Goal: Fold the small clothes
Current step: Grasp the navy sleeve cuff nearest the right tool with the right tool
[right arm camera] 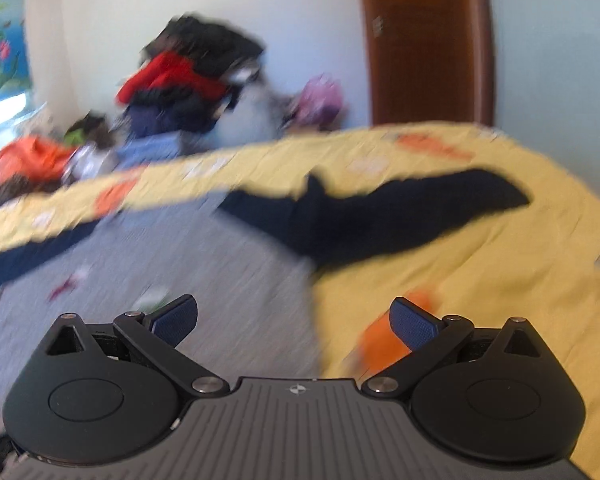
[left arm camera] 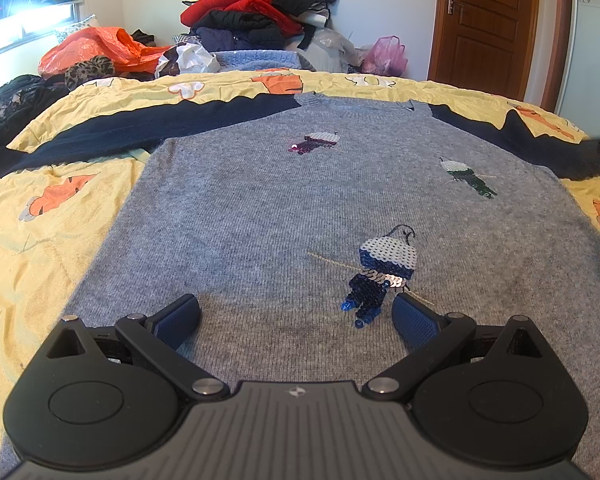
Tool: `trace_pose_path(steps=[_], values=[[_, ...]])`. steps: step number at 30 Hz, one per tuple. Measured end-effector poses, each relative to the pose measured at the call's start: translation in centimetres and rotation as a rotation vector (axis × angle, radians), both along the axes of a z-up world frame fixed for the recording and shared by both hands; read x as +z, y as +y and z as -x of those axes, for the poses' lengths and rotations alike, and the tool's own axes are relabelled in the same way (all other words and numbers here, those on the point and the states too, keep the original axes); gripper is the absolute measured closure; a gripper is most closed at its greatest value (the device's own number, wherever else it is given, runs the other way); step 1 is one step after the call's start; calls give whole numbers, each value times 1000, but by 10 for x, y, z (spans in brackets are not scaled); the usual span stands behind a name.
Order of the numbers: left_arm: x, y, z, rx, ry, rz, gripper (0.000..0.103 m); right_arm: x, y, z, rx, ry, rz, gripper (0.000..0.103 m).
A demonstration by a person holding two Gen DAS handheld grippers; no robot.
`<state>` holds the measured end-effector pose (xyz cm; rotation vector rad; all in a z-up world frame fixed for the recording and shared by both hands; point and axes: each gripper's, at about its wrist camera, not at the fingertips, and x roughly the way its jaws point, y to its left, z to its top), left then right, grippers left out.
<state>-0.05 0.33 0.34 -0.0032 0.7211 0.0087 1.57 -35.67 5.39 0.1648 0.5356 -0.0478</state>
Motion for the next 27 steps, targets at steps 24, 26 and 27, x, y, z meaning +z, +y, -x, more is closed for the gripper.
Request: trace_pose_path(steps=[24,26,27], values=[[2,5,2,2,-8,23,0,-69,-267,-139,-516,27,-740,62],[4,6,7,7,-17,47,0,-70,-271,-140,-533,36,-729,80],[5,7,7,8,-18,51,0,-71,-272,-142,-542,50,-715,89]])
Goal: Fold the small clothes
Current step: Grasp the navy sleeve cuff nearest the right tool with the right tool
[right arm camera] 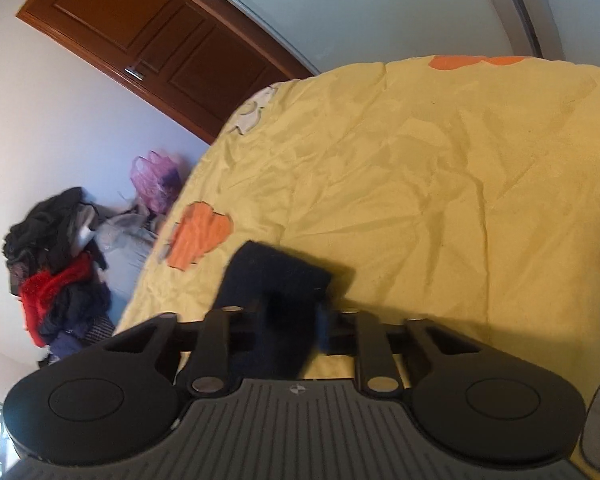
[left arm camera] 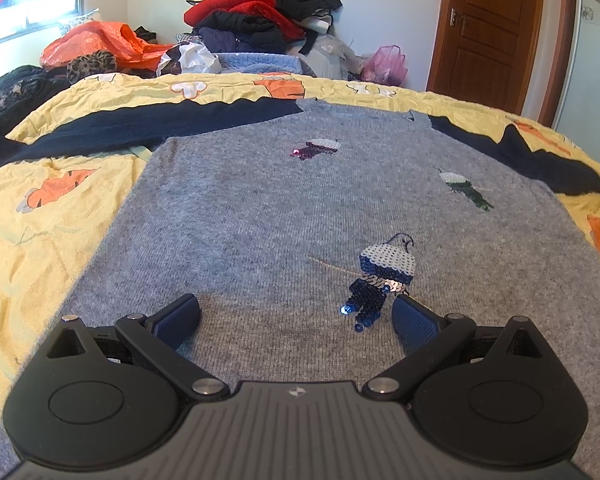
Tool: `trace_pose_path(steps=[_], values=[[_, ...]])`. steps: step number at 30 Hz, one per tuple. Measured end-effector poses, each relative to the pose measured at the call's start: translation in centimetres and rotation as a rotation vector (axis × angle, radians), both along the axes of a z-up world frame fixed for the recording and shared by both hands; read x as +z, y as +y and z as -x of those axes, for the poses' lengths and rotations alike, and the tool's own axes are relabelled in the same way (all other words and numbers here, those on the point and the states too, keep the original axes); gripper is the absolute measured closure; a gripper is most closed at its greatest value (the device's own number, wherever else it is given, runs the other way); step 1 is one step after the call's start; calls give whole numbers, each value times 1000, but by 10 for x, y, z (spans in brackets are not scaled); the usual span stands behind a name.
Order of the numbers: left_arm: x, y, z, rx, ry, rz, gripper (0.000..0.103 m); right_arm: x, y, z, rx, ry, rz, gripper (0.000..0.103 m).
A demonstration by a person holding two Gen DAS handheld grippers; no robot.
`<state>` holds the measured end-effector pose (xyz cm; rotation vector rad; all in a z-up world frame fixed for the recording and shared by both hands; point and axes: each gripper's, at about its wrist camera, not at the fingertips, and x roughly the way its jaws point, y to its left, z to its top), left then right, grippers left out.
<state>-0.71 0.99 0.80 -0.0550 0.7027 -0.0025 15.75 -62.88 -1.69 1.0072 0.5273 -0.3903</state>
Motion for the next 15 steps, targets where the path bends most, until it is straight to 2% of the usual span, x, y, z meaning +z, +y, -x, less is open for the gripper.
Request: trace_pose_path(steps=[3,7,11,13,15], values=[[-1,-1,0,3,-2,5,0,10,5,6,-4,-4,65,89],[-1,1,0,9,-13,33,0,51,43,18,51,-85,234,88],[-1,4,0,15,-26,71,0,101,123,41,236,-236,404,88],[-1,6,-1,15,-29,76,0,113,172,49,361,-287,448,88],[-1,5,-1,13,-26,65,0,112,222,49,510,-292,487,88]])
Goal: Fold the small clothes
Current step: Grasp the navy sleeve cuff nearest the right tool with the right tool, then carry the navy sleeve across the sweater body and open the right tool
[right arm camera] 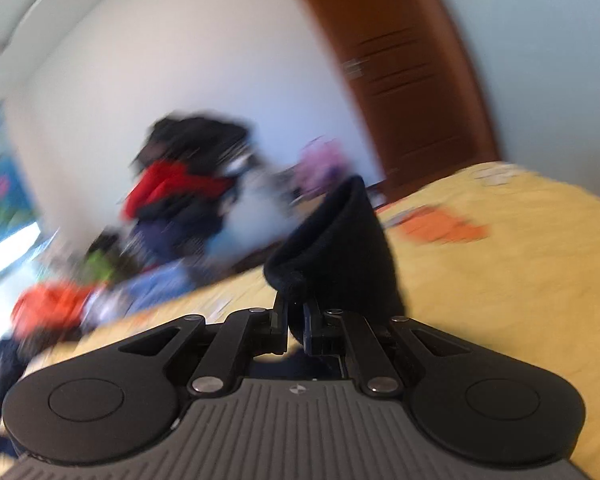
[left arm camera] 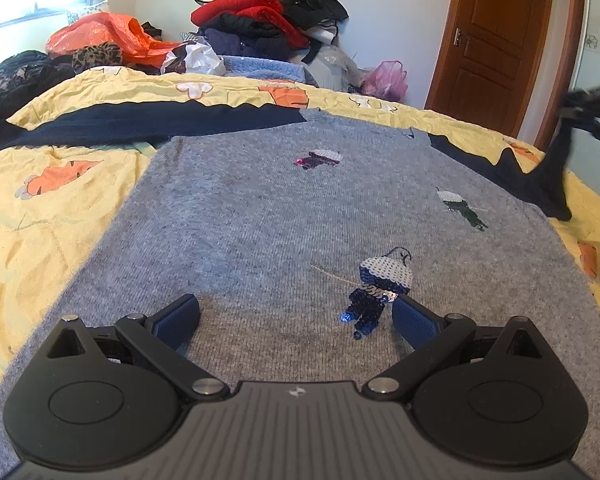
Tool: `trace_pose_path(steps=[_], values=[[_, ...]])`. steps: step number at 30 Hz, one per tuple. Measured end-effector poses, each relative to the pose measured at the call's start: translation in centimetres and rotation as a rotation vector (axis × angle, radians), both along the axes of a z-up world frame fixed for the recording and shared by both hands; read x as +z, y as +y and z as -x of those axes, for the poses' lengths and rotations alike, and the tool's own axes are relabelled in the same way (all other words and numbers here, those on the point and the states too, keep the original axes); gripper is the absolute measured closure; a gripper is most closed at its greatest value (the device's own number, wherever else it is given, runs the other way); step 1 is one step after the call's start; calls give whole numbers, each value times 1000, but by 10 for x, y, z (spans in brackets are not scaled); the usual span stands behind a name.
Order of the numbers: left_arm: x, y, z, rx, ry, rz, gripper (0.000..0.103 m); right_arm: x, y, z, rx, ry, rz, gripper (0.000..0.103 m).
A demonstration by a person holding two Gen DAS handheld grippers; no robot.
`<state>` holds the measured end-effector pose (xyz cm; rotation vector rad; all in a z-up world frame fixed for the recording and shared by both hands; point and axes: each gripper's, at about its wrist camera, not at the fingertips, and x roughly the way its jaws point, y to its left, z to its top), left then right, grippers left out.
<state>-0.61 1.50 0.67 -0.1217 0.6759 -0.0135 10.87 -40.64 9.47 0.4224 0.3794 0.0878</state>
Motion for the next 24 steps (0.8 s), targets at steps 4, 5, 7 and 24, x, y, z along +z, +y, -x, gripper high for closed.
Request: trace_pose_path(steps=[4,5,7,24], values=[[-1,-3,1,-10,10,-40,0,-36,88,-14,171,126,96,88],[-1,-2,1,-11,11,-42,0,-46,103,-16,188,160,107,88],[-1,-1,1,-14,10,-39,0,-60,126,-14,200,186,152,84],[41,-5,-70,-87,97,204,0,-107,69,77,228,201,-244,41]])
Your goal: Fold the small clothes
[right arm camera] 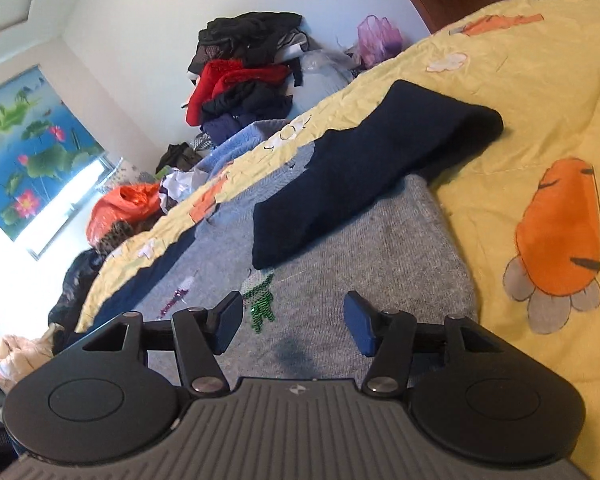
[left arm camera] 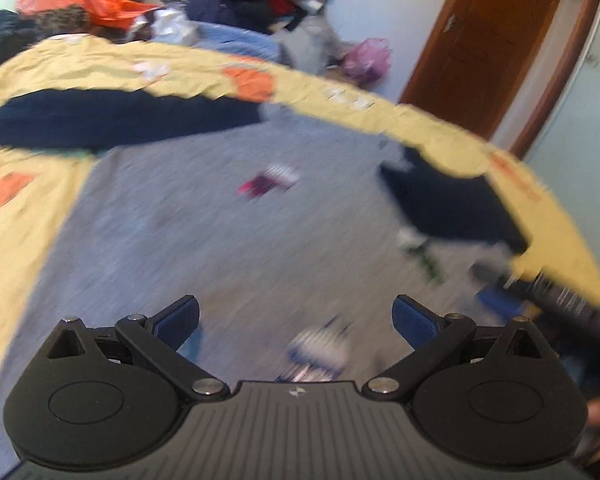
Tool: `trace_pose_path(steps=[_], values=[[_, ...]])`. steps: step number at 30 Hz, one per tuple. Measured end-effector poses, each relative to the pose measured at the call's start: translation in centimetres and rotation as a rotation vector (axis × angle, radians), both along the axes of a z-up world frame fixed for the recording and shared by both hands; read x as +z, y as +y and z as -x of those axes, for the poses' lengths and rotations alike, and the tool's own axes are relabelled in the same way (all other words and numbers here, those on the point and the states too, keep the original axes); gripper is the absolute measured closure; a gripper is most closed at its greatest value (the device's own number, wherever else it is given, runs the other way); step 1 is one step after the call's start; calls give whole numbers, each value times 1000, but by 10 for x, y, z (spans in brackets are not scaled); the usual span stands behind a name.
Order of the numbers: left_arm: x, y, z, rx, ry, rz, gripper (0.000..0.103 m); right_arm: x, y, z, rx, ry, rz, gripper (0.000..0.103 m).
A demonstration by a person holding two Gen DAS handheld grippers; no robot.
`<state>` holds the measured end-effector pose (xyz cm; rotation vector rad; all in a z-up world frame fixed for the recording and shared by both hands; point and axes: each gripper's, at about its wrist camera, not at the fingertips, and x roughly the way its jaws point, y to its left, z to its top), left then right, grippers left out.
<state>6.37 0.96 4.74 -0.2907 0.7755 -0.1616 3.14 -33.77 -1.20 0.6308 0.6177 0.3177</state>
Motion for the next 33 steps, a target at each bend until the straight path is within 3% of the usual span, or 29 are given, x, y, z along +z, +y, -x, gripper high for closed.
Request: trace_pose_path(steps=[3,6,8,10,13,17,18,19,21,24,28,33], values=[[6,-3,-43,-48,2,207,0,-4,-3,2,0,-18,-46,36],[-4,-12,-90,-73,76,408,0,-4,-5,2,6,-27,-67,34],[-14,-25,-118,-105,132,505,0,-4,-6,2,9,-32,-81,34],[-25,-45,-144,-145,182,551,0,-4,-7,3,13,-37,-93,32],[-37,-69,-167,-133,208,484,0,-6,-9,4,17,-44,-112,31],[-38,-88,-175,-149,158,422,4,-6,-10,5,18,-52,-122,31],[-39,-92,-176,-159,160,410,20,-6,-11,5,16,-54,-126,31],[-41,-94,-180,-168,174,385,50,-6,-11,5,14,-56,-133,31],[-41,-103,-182,-152,179,277,84,-6,-13,5,13,-59,-149,31],[-36,-109,-185,-158,157,197,94,-6,-13,5,12,-62,-156,31],[-15,-115,-178,-192,46,66,96,-7,-14,5,13,-64,-155,30],[18,-94,-177,-189,-67,-10,96,-7,-14,6,14,-64,-155,30]])
